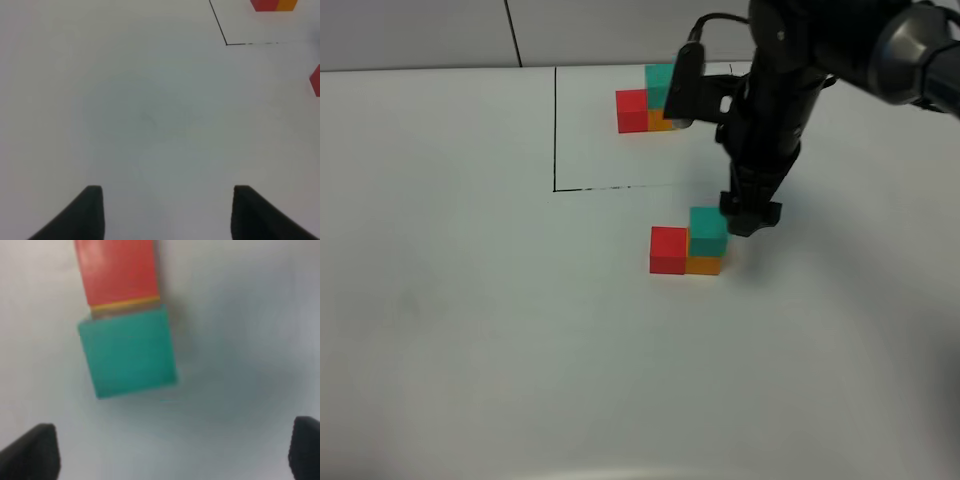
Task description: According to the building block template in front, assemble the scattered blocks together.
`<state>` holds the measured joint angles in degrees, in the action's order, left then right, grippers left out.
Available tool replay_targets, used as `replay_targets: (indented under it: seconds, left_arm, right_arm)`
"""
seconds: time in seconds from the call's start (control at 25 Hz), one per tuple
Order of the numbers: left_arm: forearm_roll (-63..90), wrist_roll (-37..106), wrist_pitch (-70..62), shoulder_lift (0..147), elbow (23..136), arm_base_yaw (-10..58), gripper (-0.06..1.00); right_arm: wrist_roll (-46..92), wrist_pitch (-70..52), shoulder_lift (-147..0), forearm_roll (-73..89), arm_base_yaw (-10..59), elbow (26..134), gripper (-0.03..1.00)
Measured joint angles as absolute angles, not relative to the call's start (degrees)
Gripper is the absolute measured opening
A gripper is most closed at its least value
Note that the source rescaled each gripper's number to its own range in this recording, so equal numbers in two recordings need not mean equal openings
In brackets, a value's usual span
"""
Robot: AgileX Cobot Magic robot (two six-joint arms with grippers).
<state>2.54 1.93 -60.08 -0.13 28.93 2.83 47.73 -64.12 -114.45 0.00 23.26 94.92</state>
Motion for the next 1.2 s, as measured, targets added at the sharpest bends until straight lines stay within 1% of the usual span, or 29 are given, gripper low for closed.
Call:
replay_targets:
  seconds: [0.12, 0.36, 0.48, 0.6, 0.92, 1.2]
  left_arm:
    - [2.5, 1.9, -60.1, -0.1, 28.9, 2.8, 0.23]
    - [2.5, 1.9, -60.1, -0.1, 28.9, 2.8, 0.23]
    - [2.5, 1.9, -60.1, -0.1, 28.9, 2.8, 0.23]
    - [2.5, 1.9, -60.1, -0.1, 28.9, 2.8, 0.23]
    - [2.5, 1.9, -60.1, -0.1, 28.9, 2.8, 0.23]
    - [2.5, 2.0, -60.1, -0.1, 28.9, 2.8, 0.23]
  right_arm:
    - [43.4, -62.2, -109.8, 1.9, 19.1, 89.8, 0.85]
    - [32.0, -51.4, -97.3, 5.9, 11.5, 71.3, 0.85]
    - [28.6, -48.4, -92.0, 6.5, 9.0, 63.6, 0.85]
    - [25.9, -48.3, -88.3, 6.4, 8.4, 61.4, 0.85]
    - [19.9, -45.8, -81.4, 6.6, 8.4, 61.0, 0.85]
    - [12.6, -44.5, -70.7, 6.6, 9.5, 60.0, 0.85]
